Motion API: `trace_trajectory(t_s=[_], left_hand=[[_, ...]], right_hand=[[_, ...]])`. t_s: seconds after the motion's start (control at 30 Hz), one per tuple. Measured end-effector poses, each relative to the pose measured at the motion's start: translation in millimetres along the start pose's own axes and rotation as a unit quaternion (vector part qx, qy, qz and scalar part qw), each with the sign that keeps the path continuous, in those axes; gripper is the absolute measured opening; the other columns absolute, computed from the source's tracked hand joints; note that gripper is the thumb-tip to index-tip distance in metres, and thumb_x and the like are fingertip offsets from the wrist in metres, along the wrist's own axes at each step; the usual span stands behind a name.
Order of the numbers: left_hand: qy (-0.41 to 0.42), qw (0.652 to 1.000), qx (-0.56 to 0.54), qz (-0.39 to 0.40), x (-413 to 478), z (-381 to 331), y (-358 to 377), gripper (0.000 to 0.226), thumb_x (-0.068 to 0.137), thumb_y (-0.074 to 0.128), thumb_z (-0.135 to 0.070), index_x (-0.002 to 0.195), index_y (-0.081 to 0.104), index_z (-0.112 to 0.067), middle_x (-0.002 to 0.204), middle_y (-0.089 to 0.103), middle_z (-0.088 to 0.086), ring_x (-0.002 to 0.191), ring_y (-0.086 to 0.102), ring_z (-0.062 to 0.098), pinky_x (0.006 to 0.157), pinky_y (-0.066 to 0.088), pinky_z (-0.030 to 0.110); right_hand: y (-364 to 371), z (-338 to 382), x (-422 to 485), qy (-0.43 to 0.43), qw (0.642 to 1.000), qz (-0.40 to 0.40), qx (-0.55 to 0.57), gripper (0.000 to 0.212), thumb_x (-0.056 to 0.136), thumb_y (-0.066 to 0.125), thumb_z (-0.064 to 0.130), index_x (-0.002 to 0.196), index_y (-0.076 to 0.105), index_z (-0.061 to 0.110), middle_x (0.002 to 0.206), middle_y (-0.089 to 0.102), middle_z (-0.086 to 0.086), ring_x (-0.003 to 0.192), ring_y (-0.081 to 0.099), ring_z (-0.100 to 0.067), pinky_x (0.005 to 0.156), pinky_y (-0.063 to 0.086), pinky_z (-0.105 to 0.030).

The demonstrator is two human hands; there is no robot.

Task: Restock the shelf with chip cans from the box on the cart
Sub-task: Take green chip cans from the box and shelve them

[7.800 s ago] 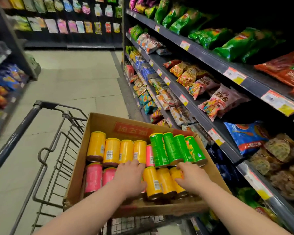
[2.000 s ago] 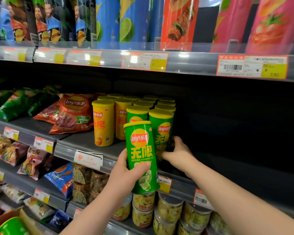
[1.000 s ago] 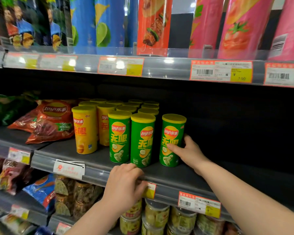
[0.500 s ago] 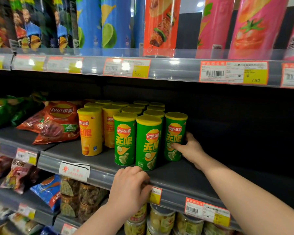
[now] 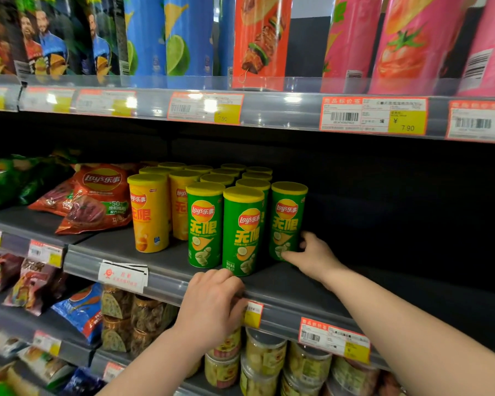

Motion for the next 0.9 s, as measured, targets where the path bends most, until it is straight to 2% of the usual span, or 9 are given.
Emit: trace_trajectory(t_s=[0.1,0.2,0.3,0.37,0.5,0.6,0.73,0.83,0.9], left_hand=[[0.002,1.000,0.008,0.001,-2,-2,0,0.027,0.077,0.047,-0.046,0.083,0.063,-0.025,0.077,0.055,-0.008,0.070,0.058,0.018,0.062,0.045,0.030],[0.005,1.000,0.005,-0.003,-8,-9,-1,0.031,0.077,0.050,-0.043,0.095,0.060,-0.021,0.088,0.058,-0.003,0.079,0.057,0.022,0.071,0.040,0.032],[-0.018,1.000,0.008,-0.001,-16,-15,-5,0.042,0.074,0.050,-0.042,0.105,0.062,-0.016,0.102,0.059,0.002,0.095,0.056,0.025,0.080,0.051,0.035],[-0.033,0.999,0.011,0.011,-23,-19,-7,0.046,0.074,0.050,-0.042,0.108,0.063,-0.014,0.106,0.059,0.004,0.101,0.056,0.027,0.085,0.052,0.037],[-0.060,0.997,0.030,0.044,-37,-22,-11,0.048,0.073,0.049,-0.045,0.108,0.063,-0.016,0.105,0.062,0.004,0.098,0.060,0.025,0.081,0.054,0.034],[-0.076,0.994,0.050,0.063,-53,-24,-13,0.049,0.066,0.055,-0.046,0.104,0.063,-0.017,0.098,0.064,0.001,0.088,0.065,0.023,0.068,0.056,0.032],[-0.108,0.985,0.062,0.119,-83,-21,-10,0.050,0.069,0.046,-0.048,0.101,0.067,-0.016,0.093,0.065,0.001,0.081,0.065,0.023,0.061,0.057,0.034],[-0.139,0.974,0.083,0.158,-107,-17,-9,0.051,0.070,0.043,-0.051,0.101,0.065,-0.016,0.090,0.062,0.000,0.078,0.063,0.023,0.059,0.055,0.035],[-0.162,0.964,0.086,0.194,-121,-14,-8,0.056,0.071,0.037,-0.052,0.105,0.063,-0.016,0.095,0.060,0.001,0.086,0.060,0.025,0.066,0.053,0.038]], right_hand=[[0,1,-18,-0.014,0.992,0.026,-0.120,0.063,0.088,0.060,0.040,0.143,0.034,0.022,0.142,0.042,-0.001,0.126,0.046,-0.021,0.097,0.041,-0.029],[3,12,-43,-0.079,0.975,0.046,-0.204,0.053,0.090,0.054,0.044,0.138,0.040,0.028,0.142,0.041,0.003,0.126,0.044,-0.019,0.101,0.041,-0.031],[7,24,-69,-0.175,0.954,0.027,-0.242,0.047,0.090,0.052,0.047,0.133,0.046,0.029,0.137,0.046,0.005,0.122,0.047,-0.019,0.098,0.042,-0.034],[11,29,-83,-0.216,0.944,0.029,-0.248,0.044,0.091,0.051,0.045,0.132,0.047,0.029,0.133,0.049,0.007,0.120,0.047,-0.018,0.097,0.042,-0.035],[22,34,-102,-0.291,0.917,0.026,-0.271,0.039,0.091,0.049,0.040,0.127,0.050,0.028,0.125,0.053,0.007,0.118,0.047,-0.019,0.097,0.040,-0.035],[38,35,-115,-0.326,0.899,0.033,-0.291,0.035,0.085,0.050,0.038,0.115,0.060,0.024,0.114,0.061,0.003,0.110,0.053,-0.025,0.089,0.043,-0.038],[54,39,-131,-0.380,0.875,-0.001,-0.300,0.023,0.064,0.054,0.039,0.075,0.066,0.023,0.075,0.064,0.005,0.076,0.063,-0.024,0.061,0.050,-0.033],[71,41,-143,-0.428,0.851,0.010,-0.304,0.027,0.067,0.043,0.041,0.074,0.064,0.025,0.073,0.062,0.007,0.074,0.064,-0.020,0.062,0.051,-0.029],[84,39,-151,-0.436,0.849,0.041,-0.296,0.027,0.067,0.044,0.041,0.076,0.064,0.026,0.073,0.062,0.007,0.072,0.064,-0.019,0.062,0.052,-0.030]])
Point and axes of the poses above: each hand's wrist, its own x-axis towards the middle knuckle, its own y-axis out of the palm, z = x × y, the point moved 6 cm from there along x, towards the middle knuckle
